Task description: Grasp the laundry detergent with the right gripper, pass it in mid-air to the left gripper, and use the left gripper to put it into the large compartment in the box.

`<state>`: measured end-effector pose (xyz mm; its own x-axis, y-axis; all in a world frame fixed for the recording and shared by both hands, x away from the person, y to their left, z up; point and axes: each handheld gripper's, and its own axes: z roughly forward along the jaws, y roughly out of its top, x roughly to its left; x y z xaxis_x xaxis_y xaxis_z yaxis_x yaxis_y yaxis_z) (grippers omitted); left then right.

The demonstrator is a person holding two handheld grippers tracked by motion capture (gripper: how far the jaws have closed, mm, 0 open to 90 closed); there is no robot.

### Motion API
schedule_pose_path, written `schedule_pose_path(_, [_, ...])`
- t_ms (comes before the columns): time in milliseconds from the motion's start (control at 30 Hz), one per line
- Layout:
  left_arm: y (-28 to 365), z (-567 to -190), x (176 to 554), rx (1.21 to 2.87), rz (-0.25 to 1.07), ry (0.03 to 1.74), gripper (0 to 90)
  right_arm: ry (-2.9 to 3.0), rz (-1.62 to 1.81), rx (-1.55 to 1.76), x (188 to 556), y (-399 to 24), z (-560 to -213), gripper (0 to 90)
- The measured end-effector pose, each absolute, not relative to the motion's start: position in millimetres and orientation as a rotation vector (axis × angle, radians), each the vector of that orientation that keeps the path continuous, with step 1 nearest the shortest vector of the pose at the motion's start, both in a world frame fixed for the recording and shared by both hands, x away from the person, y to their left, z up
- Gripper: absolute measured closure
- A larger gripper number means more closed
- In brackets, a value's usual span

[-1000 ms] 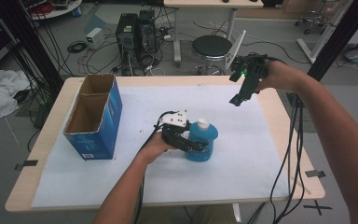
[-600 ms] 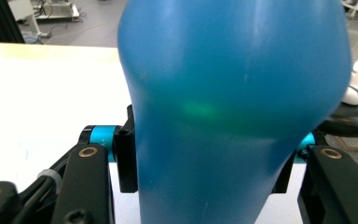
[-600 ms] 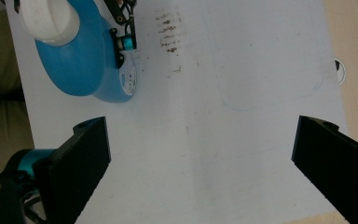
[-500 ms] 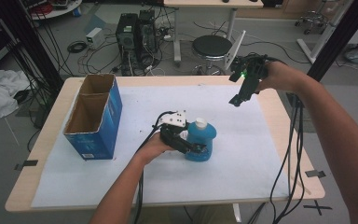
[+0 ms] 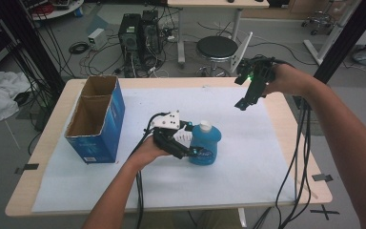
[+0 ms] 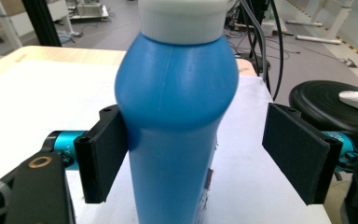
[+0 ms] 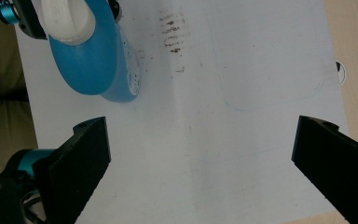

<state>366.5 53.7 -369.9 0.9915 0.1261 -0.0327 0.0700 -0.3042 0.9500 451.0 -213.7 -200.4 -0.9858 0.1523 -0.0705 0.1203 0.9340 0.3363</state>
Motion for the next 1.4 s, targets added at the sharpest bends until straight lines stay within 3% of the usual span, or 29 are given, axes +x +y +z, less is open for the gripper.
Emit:
schedule_pose_path(367, [73,-349,361,1.901,0.149,0.187,23.1,2.991,0.520,0.197,448,-213,-198,3.3])
schedule_pose_path(633, [92,-320,360,1.961,0.201,0.341,23.1,2.975,0.533,0.201,447,-216,-196,3.3])
schedule_pose_path(933, [105,-281,369,2.125,0.303,0.307,23.1,2.975,0.536,0.191,446,-214,-197,3.3])
schedule_pose_path(1400, [115,-248,388,2.288,0.356,0.316,22.1,2.978,0.544,0.195,447,-215,-199,3.3])
